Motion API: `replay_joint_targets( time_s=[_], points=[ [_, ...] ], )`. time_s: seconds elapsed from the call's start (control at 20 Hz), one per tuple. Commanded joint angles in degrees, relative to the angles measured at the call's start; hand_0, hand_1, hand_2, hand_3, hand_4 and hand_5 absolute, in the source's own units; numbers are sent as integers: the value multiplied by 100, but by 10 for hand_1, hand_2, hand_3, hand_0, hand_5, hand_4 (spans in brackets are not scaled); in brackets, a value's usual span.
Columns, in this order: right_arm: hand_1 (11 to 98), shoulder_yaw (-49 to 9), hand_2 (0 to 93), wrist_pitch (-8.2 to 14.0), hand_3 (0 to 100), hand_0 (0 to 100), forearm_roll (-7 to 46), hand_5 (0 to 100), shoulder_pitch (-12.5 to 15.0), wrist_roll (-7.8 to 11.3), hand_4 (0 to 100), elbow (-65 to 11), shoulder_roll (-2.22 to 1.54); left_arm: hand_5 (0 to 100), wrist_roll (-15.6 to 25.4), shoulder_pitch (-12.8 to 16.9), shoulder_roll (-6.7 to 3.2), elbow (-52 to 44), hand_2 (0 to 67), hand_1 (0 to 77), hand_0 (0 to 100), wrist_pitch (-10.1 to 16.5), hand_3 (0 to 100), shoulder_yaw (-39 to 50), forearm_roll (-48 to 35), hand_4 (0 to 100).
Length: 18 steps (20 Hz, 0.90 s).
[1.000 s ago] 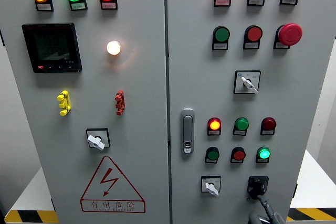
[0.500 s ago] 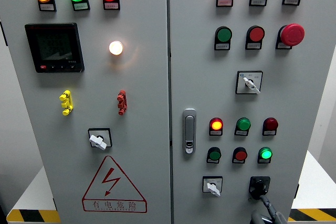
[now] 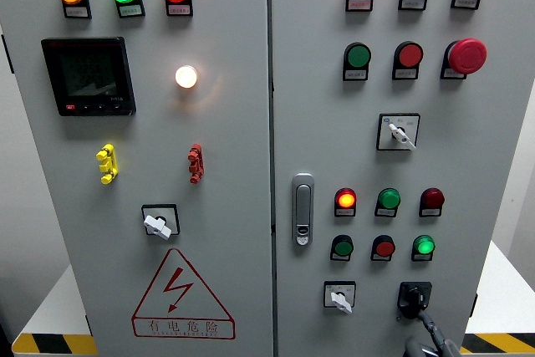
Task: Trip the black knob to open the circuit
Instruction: 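Grip the black knob with the right hand and rotate it, then release the knob and lower the right hand away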
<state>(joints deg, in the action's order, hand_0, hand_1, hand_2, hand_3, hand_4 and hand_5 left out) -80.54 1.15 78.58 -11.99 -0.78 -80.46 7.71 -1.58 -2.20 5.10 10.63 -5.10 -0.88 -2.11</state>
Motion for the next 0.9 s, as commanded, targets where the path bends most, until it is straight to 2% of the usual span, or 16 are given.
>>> replay_joint_targets(
  time_s=[0.0,0.1,0.2,0.25,0.3,0.35,0.45,0.5,0.55,0.65,0.75,0.85],
  points=[
    [495,-23,0,-1,920,968,0,1000,21,8,975,4,-32,86,0,0,0,0,195,0,0,0,262,0,0,98],
    [494,-75,0,-1,922,968,0,1000,39,8,974,-5,-32,86,0,0,0,0,194,0,0,0,262,0,0,97],
    [492,-93,0,-1,923,968,0,1000,48,8,975,-5,-50,86,0,0,0,0,195,0,0,0,262,0,0,98],
    [492,-93,0,8,923,968,0,1000,57,8,975,-14,-67,86,0,0,0,0,195,0,0,0,262,0,0,98],
    [491,-93,0,8,923,968,0,1000,83,17,976,-14,-111,86,0,0,0,0,195,0,0,0,262,0,0,98],
    [491,-93,0,8,924,968,0,1000,100,17,975,-23,-138,86,0,0,0,0,195,0,0,0,262,0,0,98],
    [491,-93,0,17,924,968,0,1000,118,26,976,-31,-164,86,0,0,0,0,195,0,0,0,262,0,0,98],
    [490,-93,0,26,924,968,0,1000,153,26,975,-40,-208,86,0,0,0,0,195,0,0,0,262,0,0,98],
    [490,-93,0,26,924,968,0,1000,162,34,975,-58,-217,86,0,0,0,0,195,0,0,0,262,0,0,98],
    [489,-102,0,35,925,968,0,1000,180,43,973,-84,-217,86,0,0,0,0,195,0,0,0,262,0,0,98],
    [485,-137,0,43,939,960,0,1000,276,43,972,-180,-199,86,0,0,0,0,195,0,0,0,262,0,0,98],
    [476,-129,15,43,950,946,17,1000,399,43,973,-286,-156,86,0,0,0,0,195,0,0,0,262,0,0,98]
  ],
)
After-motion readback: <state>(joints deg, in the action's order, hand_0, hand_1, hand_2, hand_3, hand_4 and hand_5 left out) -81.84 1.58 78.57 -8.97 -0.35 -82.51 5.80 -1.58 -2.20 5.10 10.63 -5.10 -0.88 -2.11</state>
